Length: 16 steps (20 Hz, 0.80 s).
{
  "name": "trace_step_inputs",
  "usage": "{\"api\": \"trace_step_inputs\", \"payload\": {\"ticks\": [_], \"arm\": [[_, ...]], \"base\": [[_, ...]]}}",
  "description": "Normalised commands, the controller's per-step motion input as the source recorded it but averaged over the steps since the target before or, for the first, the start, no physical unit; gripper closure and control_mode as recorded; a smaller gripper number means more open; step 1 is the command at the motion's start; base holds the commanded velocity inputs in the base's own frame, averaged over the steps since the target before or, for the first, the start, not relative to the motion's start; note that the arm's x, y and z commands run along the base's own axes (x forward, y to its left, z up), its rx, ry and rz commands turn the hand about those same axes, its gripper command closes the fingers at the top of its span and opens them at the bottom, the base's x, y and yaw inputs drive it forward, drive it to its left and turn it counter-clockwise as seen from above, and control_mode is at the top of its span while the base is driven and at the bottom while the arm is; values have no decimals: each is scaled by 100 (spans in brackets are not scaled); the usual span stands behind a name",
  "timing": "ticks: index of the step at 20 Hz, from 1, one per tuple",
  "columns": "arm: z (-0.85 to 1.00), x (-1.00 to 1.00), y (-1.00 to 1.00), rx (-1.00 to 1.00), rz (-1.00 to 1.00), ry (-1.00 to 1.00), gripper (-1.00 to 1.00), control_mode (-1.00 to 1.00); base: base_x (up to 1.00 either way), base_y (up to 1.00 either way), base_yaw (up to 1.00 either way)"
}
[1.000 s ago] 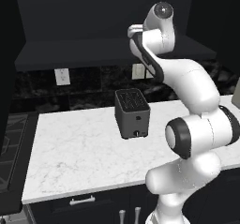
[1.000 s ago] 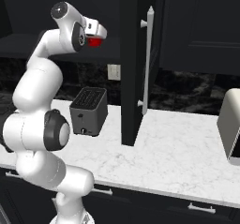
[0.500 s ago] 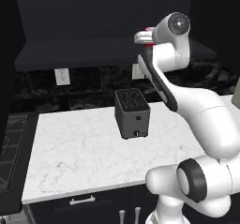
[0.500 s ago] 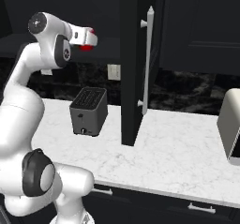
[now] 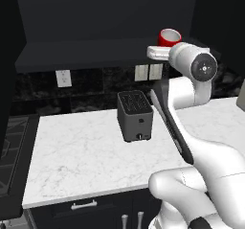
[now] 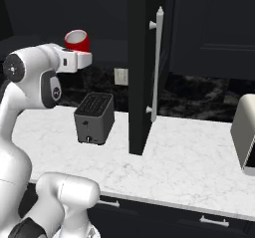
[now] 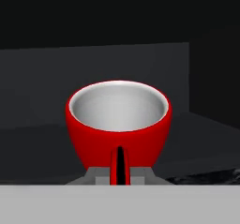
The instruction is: Gather all objects into one cabinet and sort the glasses and bowls to opposite sides.
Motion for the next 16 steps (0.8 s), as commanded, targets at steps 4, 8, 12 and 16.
{"api": "trace_step_inputs", "payload": {"ticks": [4, 8, 12, 16], "arm": [[16, -98, 0, 0, 0, -24, 100, -100], [19, -99, 0, 0, 0, -27, 100, -100], [13, -75, 0, 0, 0, -22, 100, 100], [0, 0, 0, 0, 0, 0, 100, 100]], "base": [[0, 0, 0], [0, 0, 0], [-25, 0, 0], [-100, 0, 0]]}}
